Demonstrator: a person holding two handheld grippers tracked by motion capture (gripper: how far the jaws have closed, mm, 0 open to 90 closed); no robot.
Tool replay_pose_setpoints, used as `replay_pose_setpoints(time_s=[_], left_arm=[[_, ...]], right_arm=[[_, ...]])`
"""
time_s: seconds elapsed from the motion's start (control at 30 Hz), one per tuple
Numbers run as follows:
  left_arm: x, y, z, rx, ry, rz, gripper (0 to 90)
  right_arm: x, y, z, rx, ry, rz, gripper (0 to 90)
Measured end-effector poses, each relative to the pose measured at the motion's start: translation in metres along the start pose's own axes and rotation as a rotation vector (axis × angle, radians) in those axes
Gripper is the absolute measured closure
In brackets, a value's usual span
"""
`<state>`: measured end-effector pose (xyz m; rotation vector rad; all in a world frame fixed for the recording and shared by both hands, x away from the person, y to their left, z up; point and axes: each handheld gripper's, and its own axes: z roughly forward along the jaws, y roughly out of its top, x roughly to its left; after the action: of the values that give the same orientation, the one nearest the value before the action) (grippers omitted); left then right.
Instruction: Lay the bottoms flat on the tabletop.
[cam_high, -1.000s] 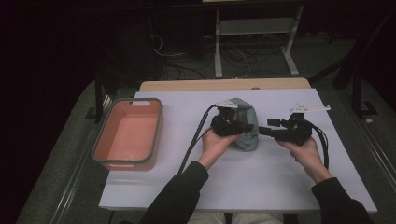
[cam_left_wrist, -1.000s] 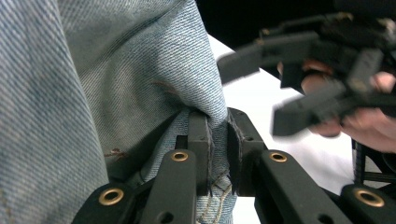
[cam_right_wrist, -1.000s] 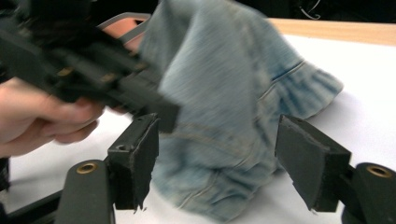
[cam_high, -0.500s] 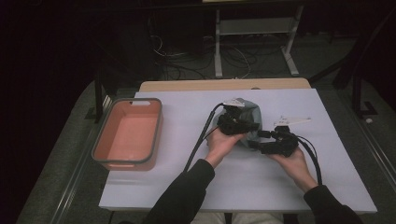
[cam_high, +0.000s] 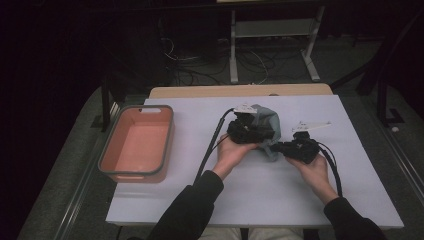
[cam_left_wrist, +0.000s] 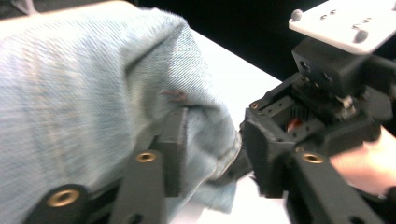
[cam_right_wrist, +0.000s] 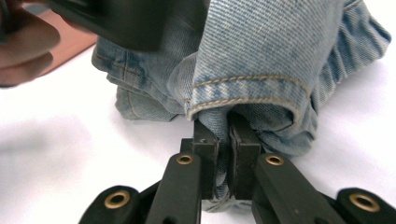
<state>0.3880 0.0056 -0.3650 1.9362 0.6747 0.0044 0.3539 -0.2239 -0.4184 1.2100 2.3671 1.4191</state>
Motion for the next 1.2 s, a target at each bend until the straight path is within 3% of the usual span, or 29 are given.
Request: replay_pose_setpoints(time_s=[0.1, 0.3, 0.53, 0.67, 0.8, 1.0, 1.2], left_arm=[[0.001, 0.000, -0.018, -0.031, 0.035, 0.007, 50.0], [0.010, -0.012, -0.047, -0.055, 0.077, -0.013, 44.3], [0.032, -0.034, -0.067, -0.084, 0.115, -0.105, 40.2], [0.043, -0.052, -0.065, -0.056, 0.098, -0.163, 37.1], [0.046, -0.068, -0.059, -0.022, 0.077, -0.186, 36.4], [0.044, -0.082, -0.049, 0.014, 0.045, -0.185, 35.8], [0.039, -0.089, -0.039, 0.059, 0.051, -0.160, 35.2]], right_arm=[[-0.005, 0.003, -0.013, -0.009, 0.024, 0.017, 83.7], [-0.015, 0.007, -0.040, -0.024, 0.041, 0.039, 83.8], [-0.030, 0.005, -0.063, -0.034, 0.007, 0.059, 83.8], [-0.044, 0.001, -0.074, -0.062, -0.017, 0.106, 83.8], [-0.056, -0.004, -0.079, -0.080, -0.038, 0.140, 83.9], [-0.066, -0.009, -0.079, -0.077, -0.049, 0.180, 83.9], [-0.068, -0.010, -0.078, -0.077, -0.049, 0.183, 83.9]])
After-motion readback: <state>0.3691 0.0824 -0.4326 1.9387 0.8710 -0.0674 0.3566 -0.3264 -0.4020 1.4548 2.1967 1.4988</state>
